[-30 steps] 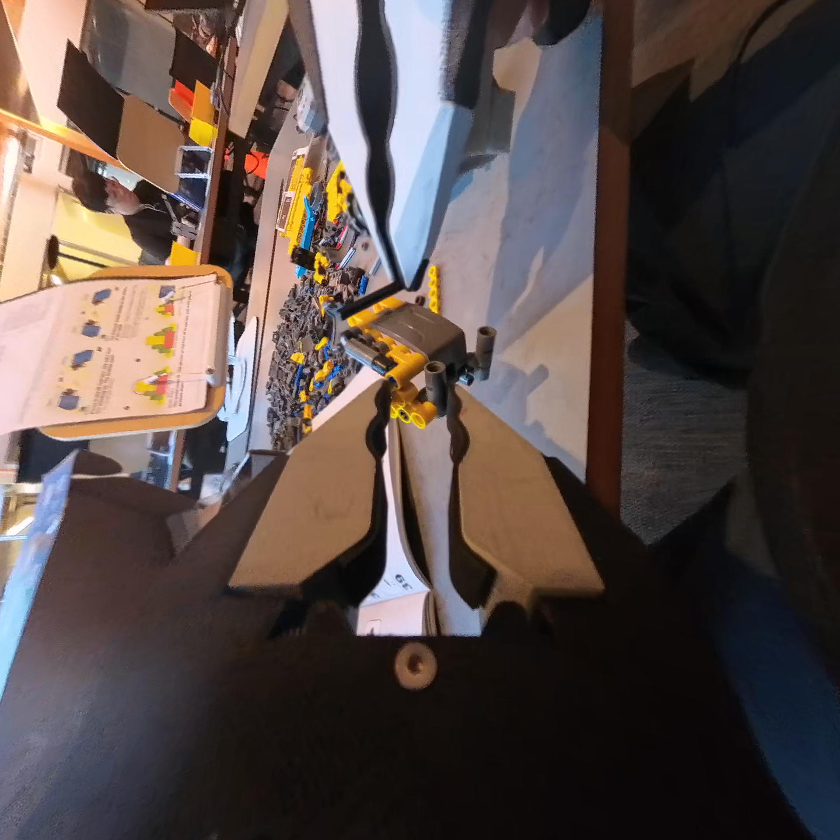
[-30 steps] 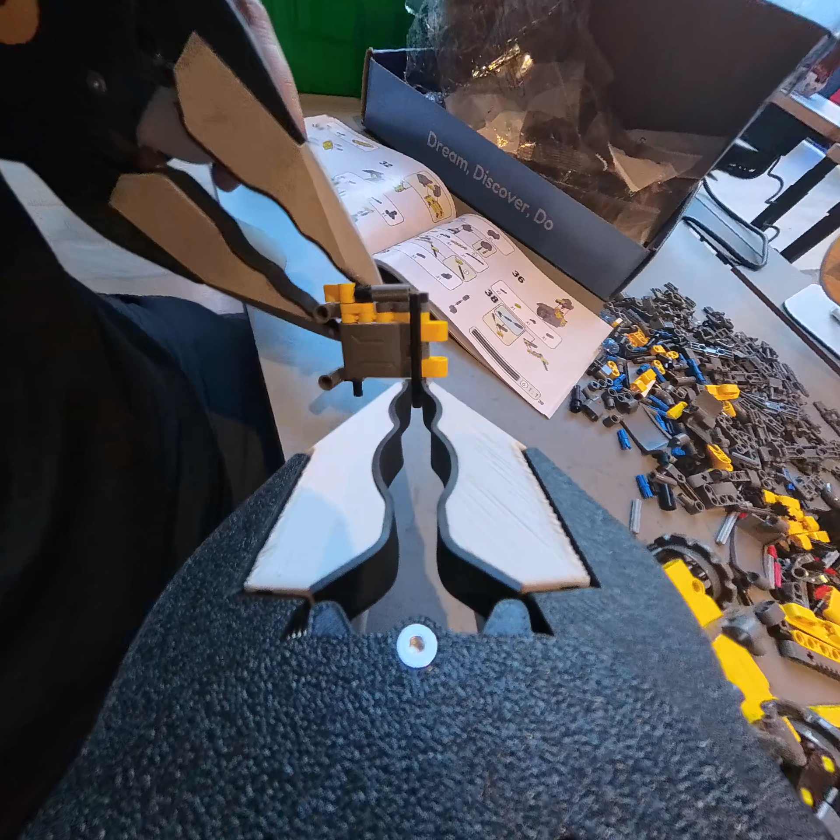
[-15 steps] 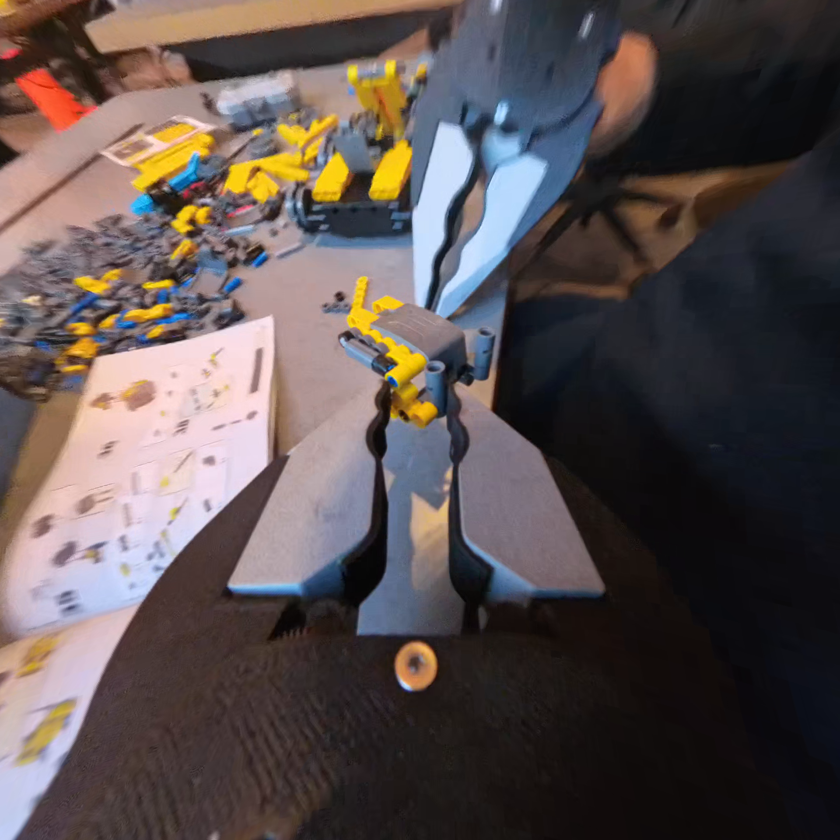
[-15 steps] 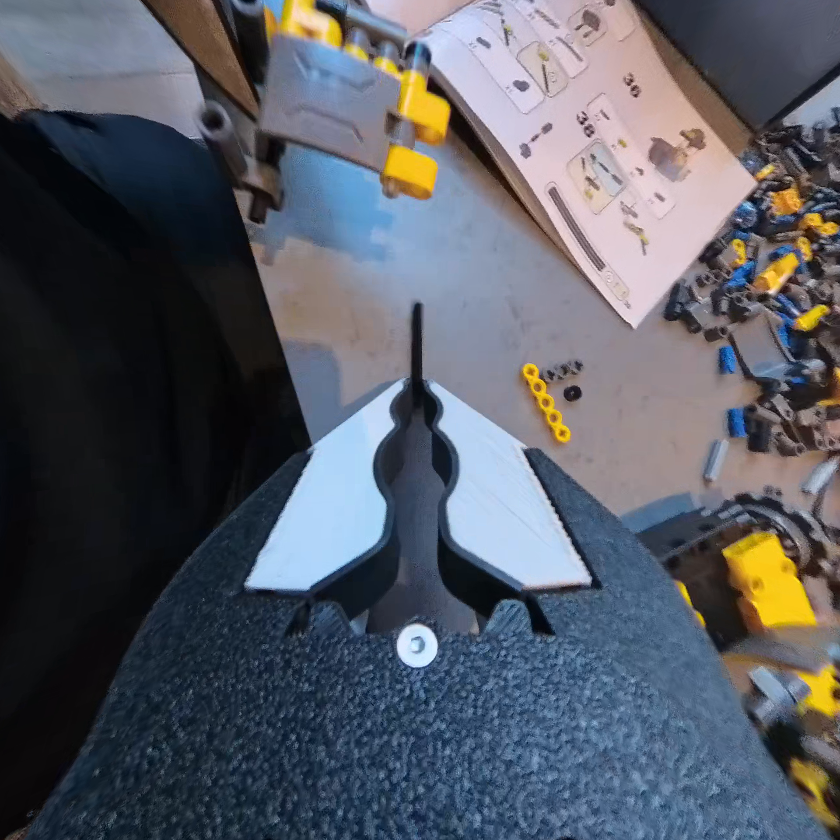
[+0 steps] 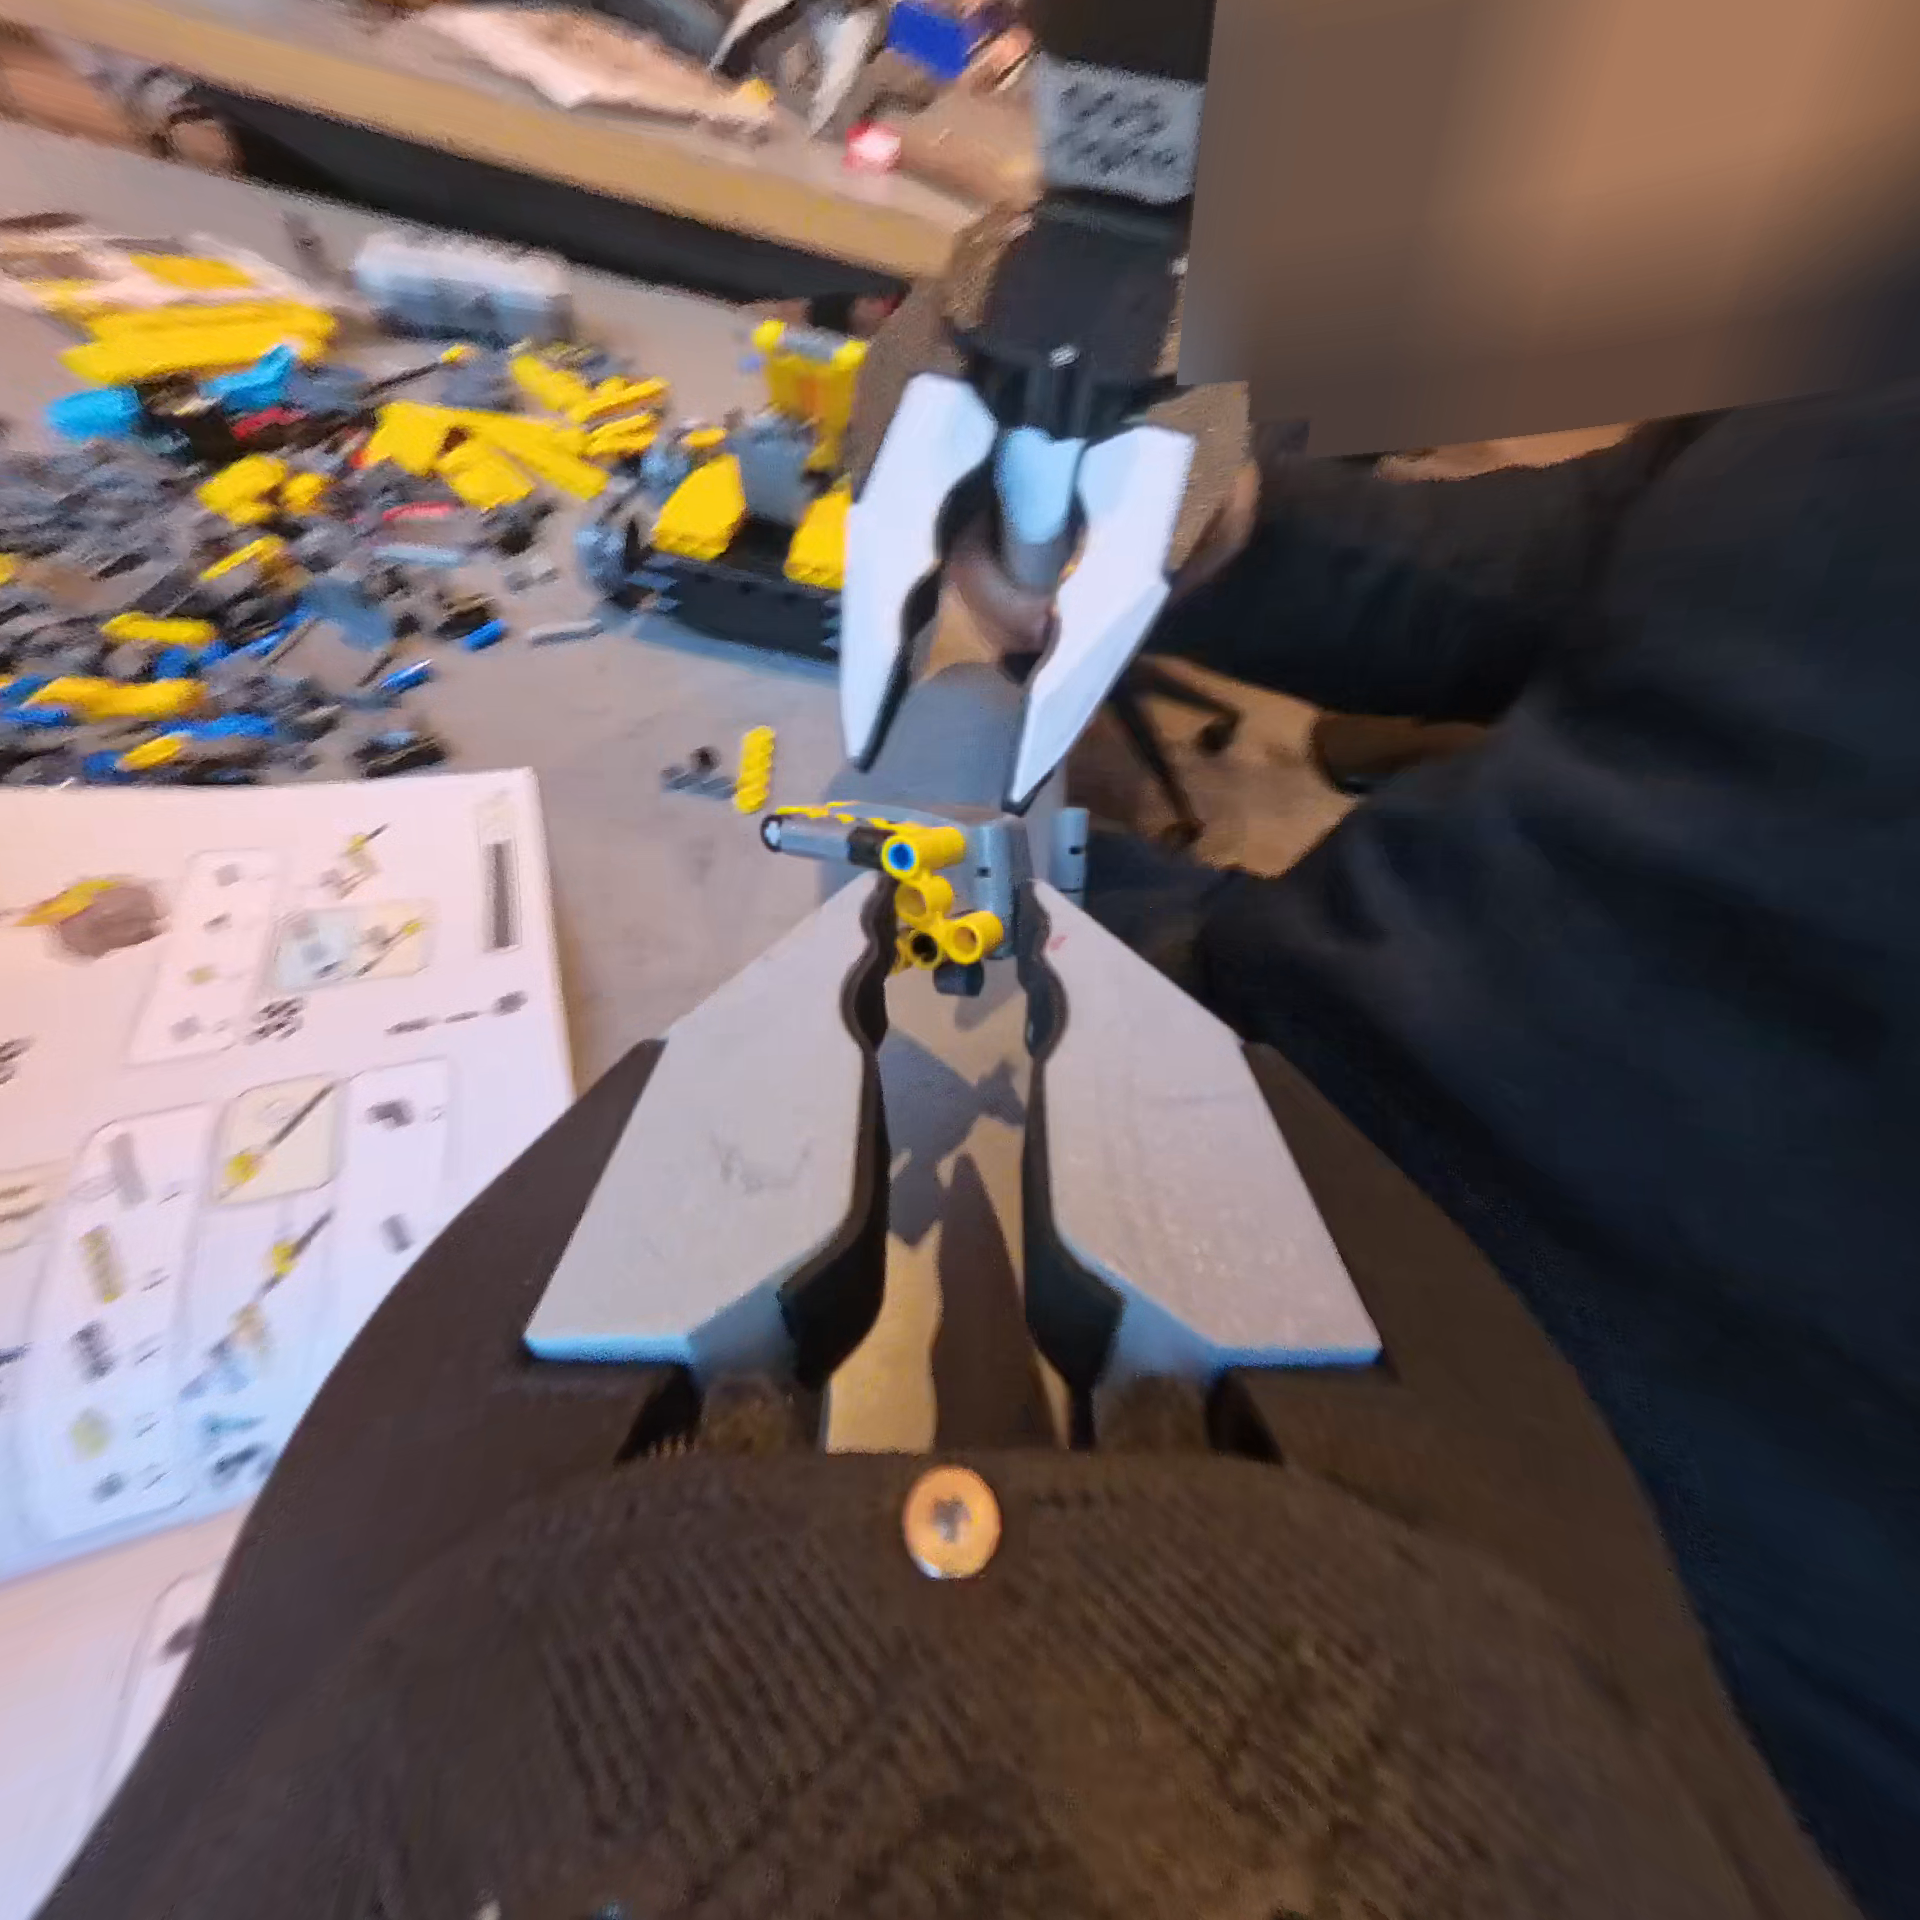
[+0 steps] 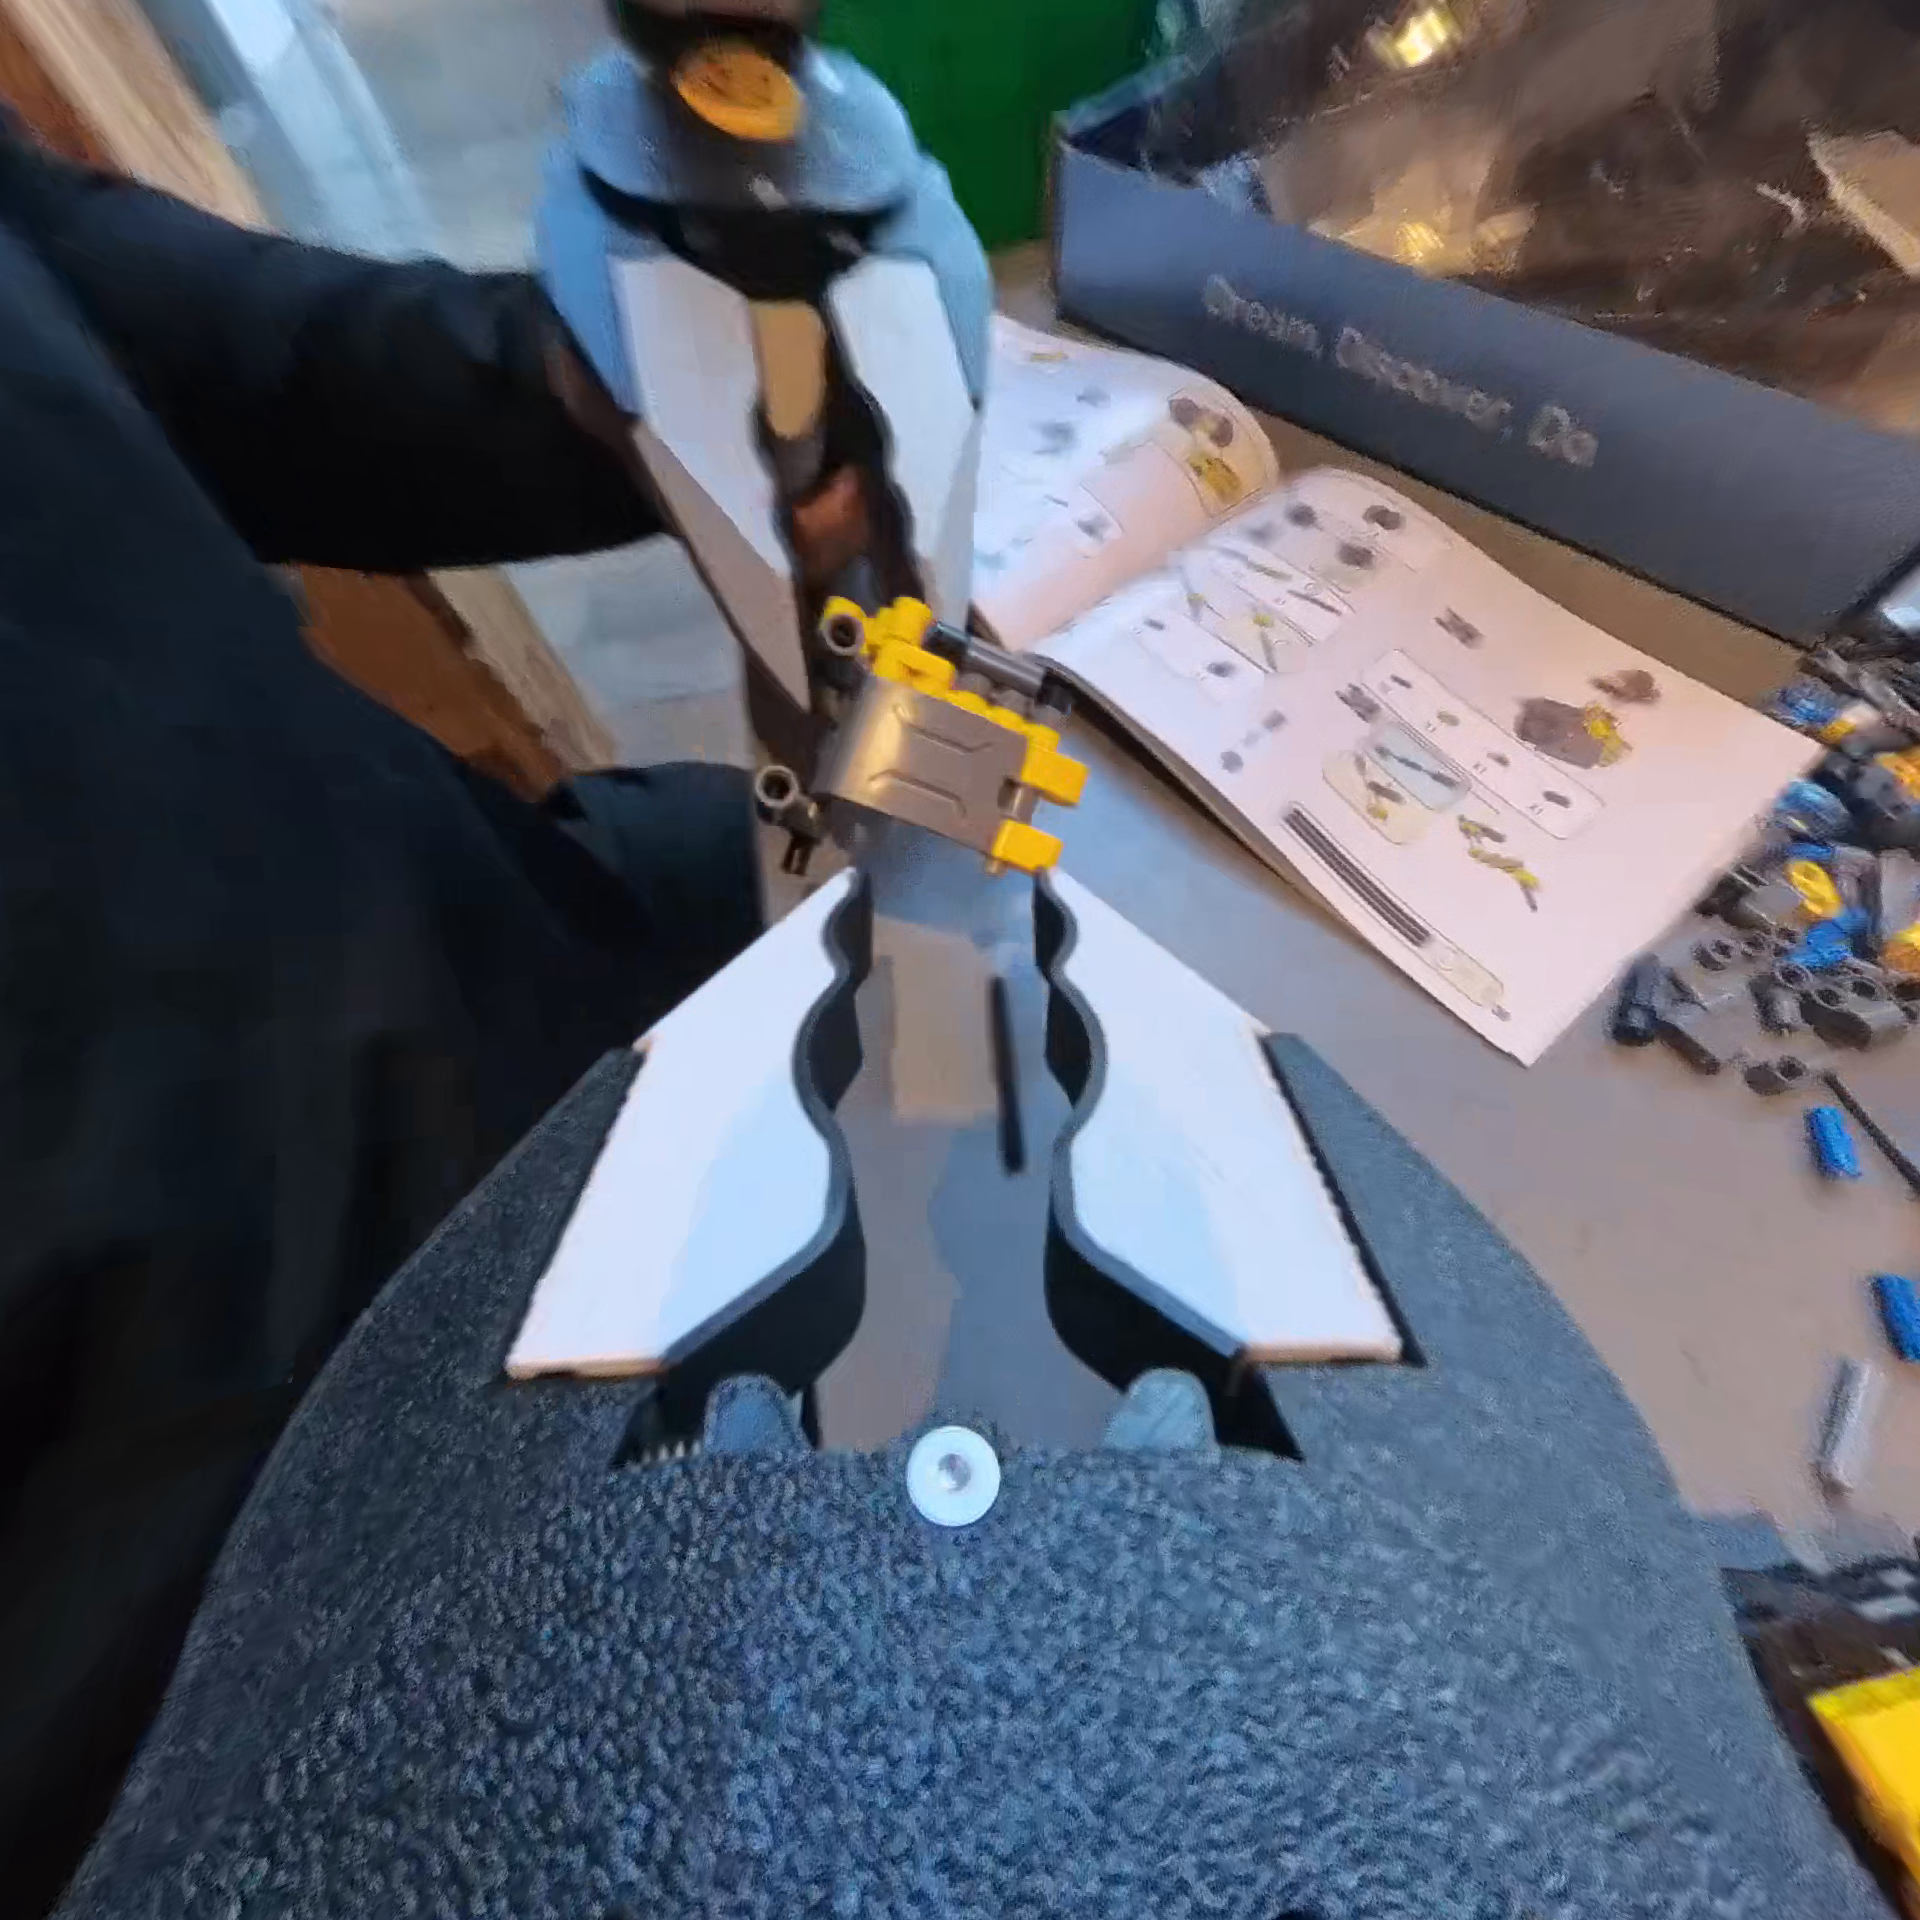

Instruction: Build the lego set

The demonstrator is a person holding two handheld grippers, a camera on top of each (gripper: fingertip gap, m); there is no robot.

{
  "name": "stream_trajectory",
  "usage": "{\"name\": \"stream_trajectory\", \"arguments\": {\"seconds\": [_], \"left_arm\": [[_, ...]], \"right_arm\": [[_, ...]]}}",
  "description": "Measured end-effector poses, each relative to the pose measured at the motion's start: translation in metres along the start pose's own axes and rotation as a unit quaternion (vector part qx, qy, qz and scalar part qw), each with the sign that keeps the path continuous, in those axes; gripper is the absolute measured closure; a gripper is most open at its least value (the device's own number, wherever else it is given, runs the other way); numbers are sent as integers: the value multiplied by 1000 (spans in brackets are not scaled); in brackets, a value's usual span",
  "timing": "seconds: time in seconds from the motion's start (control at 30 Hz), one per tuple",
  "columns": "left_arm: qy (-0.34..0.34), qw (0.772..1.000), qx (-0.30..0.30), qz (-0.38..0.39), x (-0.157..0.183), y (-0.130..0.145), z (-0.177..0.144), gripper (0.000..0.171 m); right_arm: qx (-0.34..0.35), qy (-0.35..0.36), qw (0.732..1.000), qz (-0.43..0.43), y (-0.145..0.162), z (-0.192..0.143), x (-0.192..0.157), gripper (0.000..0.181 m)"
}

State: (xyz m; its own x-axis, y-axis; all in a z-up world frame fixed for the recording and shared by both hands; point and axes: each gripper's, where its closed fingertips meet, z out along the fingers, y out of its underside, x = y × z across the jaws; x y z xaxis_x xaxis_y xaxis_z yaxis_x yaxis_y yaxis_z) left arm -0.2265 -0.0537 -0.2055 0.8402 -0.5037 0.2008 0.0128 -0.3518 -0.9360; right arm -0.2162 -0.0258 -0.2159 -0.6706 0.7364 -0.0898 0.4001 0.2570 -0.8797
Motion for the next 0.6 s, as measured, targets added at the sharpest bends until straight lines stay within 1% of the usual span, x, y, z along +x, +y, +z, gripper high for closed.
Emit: {"name": "stream_trajectory", "arguments": {"seconds": [0.07, 0.13, 0.17, 0.23, 0.27, 0.33, 0.47, 0.6], "left_arm": [[-24, 999, -43, -2, -11, 10, 3, 150], [-50, 996, -72, -17, -19, 17, 5, 150], [-58, 993, -95, -33, -22, 25, 7, 150], [-92, 977, -175, -78, -30, 54, 7, 148], [-107, 972, -188, -93, -32, 60, 8, 147], [-102, 972, -182, -108, -24, 60, 9, 147], [-122, 973, -186, -68, -19, 63, 9, 147], [-137, 971, -189, -55, -20, 64, 6, 147]], "right_arm": [[-41, 30, 999, -7, 11, 11, 12, 147], [-31, 13, 999, -3, 9, 18, 4, 146], [-29, 8, 1000, 7, 9, 20, 2, 146], [-39, 14, 999, 20, 17, 22, 3, 136], [-45, 19, 998, 27, 21, 22, 4, 135], [-43, 34, 998, 34, 22, 21, 6, 135], [0, 61, 998, 31, 10, 14, 9, 135], [13, 64, 997, 48, 9, 10, 10, 133]]}}
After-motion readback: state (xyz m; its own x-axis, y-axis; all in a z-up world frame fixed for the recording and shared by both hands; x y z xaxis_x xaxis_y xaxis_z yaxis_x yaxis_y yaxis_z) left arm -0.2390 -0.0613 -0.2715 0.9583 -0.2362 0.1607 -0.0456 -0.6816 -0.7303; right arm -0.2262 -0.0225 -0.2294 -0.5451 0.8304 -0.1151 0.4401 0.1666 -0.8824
